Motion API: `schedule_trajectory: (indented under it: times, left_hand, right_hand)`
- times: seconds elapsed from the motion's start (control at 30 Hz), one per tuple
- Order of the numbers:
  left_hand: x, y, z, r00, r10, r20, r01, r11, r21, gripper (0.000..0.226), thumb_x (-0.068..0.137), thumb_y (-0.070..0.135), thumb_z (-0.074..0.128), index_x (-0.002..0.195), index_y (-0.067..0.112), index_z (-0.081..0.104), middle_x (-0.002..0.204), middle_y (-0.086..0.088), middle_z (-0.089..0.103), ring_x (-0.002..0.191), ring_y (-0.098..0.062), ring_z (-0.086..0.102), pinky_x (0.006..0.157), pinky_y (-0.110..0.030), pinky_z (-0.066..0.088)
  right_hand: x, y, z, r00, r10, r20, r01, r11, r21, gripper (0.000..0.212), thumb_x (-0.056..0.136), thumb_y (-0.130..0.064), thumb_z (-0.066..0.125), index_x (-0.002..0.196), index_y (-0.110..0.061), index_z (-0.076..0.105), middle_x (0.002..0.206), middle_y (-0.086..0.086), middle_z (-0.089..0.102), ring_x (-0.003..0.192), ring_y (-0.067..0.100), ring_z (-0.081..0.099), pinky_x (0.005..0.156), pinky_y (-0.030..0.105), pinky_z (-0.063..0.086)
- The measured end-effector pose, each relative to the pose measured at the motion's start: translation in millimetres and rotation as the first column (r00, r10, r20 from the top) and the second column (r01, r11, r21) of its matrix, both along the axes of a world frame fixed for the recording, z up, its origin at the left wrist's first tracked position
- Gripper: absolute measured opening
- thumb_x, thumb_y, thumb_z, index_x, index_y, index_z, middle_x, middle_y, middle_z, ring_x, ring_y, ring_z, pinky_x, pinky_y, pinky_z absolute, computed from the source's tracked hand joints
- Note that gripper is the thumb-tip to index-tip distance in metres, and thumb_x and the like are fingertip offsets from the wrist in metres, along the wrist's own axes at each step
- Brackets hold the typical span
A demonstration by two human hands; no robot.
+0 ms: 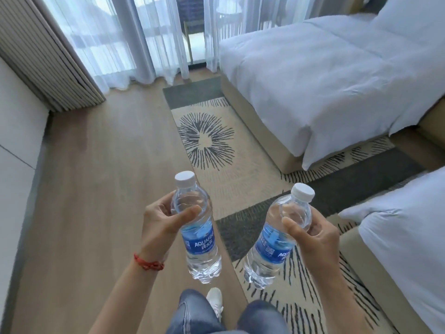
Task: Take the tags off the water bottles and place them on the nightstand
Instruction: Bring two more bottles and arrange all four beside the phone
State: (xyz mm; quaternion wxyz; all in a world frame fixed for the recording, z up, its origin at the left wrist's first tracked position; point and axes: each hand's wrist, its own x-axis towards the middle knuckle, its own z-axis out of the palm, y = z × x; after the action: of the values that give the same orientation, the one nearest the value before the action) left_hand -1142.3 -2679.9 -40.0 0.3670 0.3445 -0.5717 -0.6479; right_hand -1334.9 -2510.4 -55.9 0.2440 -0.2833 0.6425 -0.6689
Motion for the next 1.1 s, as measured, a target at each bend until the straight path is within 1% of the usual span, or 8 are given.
schedule_trajectory:
  times: [0.13,0.33,0.57,0.73,0.8,0.9,1.0,1.1]
  left_hand:
    - [-52,-50,-3,0.996,-0.077,0.035,0.077,0.997,0.012,0.038,0.048,0.03,0.079,0.084,0.019,0.074,0.077,0.001,0.075,0.069,-0.014,0.07,0.059,-0.019,0.053]
    - [-151,-104,-15,0.983,-0.177,0.045,0.175,0.983,0.057,0.039,0.048,0.029,0.079,0.085,0.016,0.074,0.078,-0.001,0.075,0.07,-0.015,0.07,0.059,-0.02,0.053]
    - [-280,-145,-7,0.978,-0.204,0.036,0.202,0.978,0.051,0.041,0.045,0.03,0.08,0.083,0.017,0.074,0.077,0.0,0.075,0.071,-0.014,0.07,0.061,-0.02,0.053]
    - [-360,-165,1,0.954,-0.3,0.027,0.299,0.954,0.031,0.036,0.049,0.029,0.079,0.084,0.02,0.074,0.079,0.002,0.075,0.073,-0.014,0.07,0.062,-0.019,0.054]
    - [-390,-171,2,0.944,-0.328,0.037,0.327,0.944,0.034,0.035,0.049,0.029,0.078,0.082,0.022,0.074,0.078,0.002,0.075,0.072,-0.014,0.071,0.062,-0.019,0.053]
    - [-437,-180,2,0.906,-0.419,0.06,0.418,0.908,0.023,0.035,0.049,0.032,0.079,0.082,0.023,0.074,0.08,0.002,0.075,0.073,-0.014,0.071,0.061,-0.017,0.053]
    - [-488,-188,2,0.846,-0.525,0.093,0.527,0.85,0.001,0.031,0.051,0.03,0.079,0.081,0.031,0.074,0.079,0.008,0.075,0.071,-0.01,0.071,0.059,-0.014,0.052]
    - [-543,-196,0,0.789,-0.606,0.104,0.611,0.792,-0.015,0.032,0.05,0.037,0.077,0.08,0.028,0.074,0.079,0.005,0.075,0.073,-0.012,0.071,0.06,-0.017,0.053]
  right_hand:
    - [-37,-40,-1,0.996,-0.089,-0.001,0.089,0.996,-0.006,0.026,0.058,-0.037,0.073,0.081,-0.024,0.068,0.073,-0.008,0.071,0.066,0.001,0.065,0.056,0.012,0.049]
    - [-120,-85,-6,0.984,-0.176,-0.039,0.177,0.984,0.033,0.025,0.058,-0.041,0.071,0.079,-0.029,0.067,0.074,-0.01,0.071,0.068,0.001,0.066,0.055,0.011,0.049]
    - [-232,-124,2,0.976,-0.197,-0.092,0.2,0.98,0.019,0.031,0.062,-0.039,0.079,0.088,-0.028,0.065,0.083,-0.011,0.072,0.078,0.007,0.069,0.061,0.014,0.052]
    - [-303,-135,5,0.954,-0.263,-0.14,0.272,0.961,0.046,0.024,0.066,-0.028,0.071,0.089,-0.031,0.063,0.083,-0.021,0.071,0.08,0.0,0.067,0.061,0.01,0.051]
    - [-323,-135,4,0.938,-0.309,-0.157,0.321,0.946,0.055,0.025,0.066,-0.033,0.071,0.089,-0.03,0.063,0.083,-0.02,0.071,0.08,0.001,0.067,0.06,0.01,0.051]
    - [-350,-135,5,0.908,-0.388,-0.157,0.4,0.915,0.051,0.026,0.068,-0.04,0.077,0.086,-0.029,0.063,0.08,-0.019,0.07,0.077,0.0,0.066,0.058,0.009,0.049]
    - [-377,-134,3,0.863,-0.486,-0.138,0.497,0.866,0.057,0.023,0.063,-0.042,0.068,0.08,-0.028,0.063,0.072,-0.018,0.069,0.069,-0.002,0.064,0.056,0.008,0.048]
    - [-402,-136,0,0.803,-0.577,-0.147,0.59,0.805,0.065,0.022,0.063,-0.043,0.067,0.079,-0.029,0.061,0.068,-0.021,0.067,0.067,-0.005,0.062,0.055,0.005,0.045]
